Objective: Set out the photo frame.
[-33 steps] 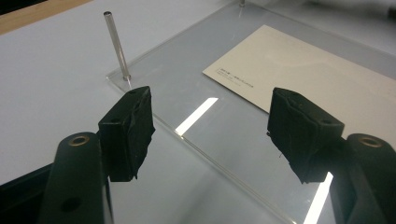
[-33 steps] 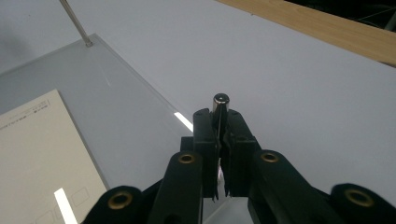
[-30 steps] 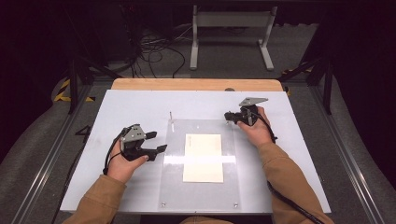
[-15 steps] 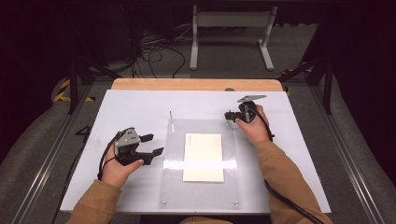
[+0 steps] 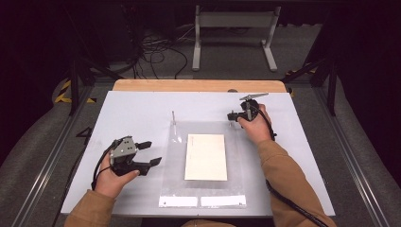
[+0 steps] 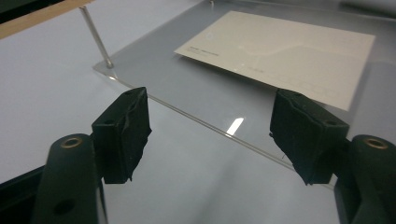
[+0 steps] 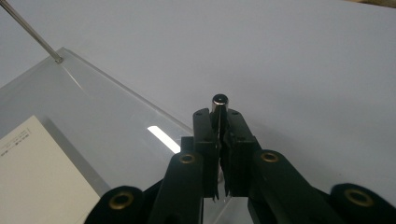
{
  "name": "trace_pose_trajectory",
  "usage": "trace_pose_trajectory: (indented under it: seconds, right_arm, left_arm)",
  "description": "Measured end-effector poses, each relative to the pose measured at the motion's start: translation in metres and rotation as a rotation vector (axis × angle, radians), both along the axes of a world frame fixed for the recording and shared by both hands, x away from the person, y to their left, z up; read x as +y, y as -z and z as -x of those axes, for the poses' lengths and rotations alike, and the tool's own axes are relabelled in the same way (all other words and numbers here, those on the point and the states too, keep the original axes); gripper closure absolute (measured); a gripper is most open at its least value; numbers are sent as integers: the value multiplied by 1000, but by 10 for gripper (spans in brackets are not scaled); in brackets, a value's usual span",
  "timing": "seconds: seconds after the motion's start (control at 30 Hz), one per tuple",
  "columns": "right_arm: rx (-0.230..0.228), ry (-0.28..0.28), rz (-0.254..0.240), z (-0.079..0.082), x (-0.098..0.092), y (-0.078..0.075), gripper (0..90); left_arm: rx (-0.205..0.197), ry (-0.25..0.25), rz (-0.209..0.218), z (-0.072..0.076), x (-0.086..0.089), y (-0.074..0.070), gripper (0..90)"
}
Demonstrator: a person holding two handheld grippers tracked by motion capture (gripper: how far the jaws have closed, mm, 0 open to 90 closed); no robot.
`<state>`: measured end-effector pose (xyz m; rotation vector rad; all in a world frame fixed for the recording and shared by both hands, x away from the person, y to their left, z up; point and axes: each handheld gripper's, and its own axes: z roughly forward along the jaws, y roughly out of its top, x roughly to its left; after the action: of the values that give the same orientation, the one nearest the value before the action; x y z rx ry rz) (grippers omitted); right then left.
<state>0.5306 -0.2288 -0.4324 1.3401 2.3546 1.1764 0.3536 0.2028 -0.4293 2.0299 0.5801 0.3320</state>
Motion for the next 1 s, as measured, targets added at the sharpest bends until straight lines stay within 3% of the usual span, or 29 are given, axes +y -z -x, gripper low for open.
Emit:
trace_pose_trajectory:
  seconds: [0.33,0.47,0.7,0.77,0.9,1.0]
  right_arm:
    - [44,2,-1,-5,0,-2,856]
    - [63,4,-7,-7,0,-3,855]
    - [85,-2,-14,-9,-1,-3,852]
    - [87,-3,-12,-9,-1,-4,851]
    - [92,-2,-15,-10,-1,-3,850]
    - [93,-5,-15,-10,-2,-3,848]
  left_arm:
    - [-12,150,8,33,-16,-12,186]
    - [-21,178,-2,41,-17,-9,184]
    - [-65,238,24,59,-17,-15,173]
    - [-65,259,-9,63,-17,-12,165]
    - [-52,230,-85,60,-11,1,158]
    - [-46,230,-111,59,-6,7,126]
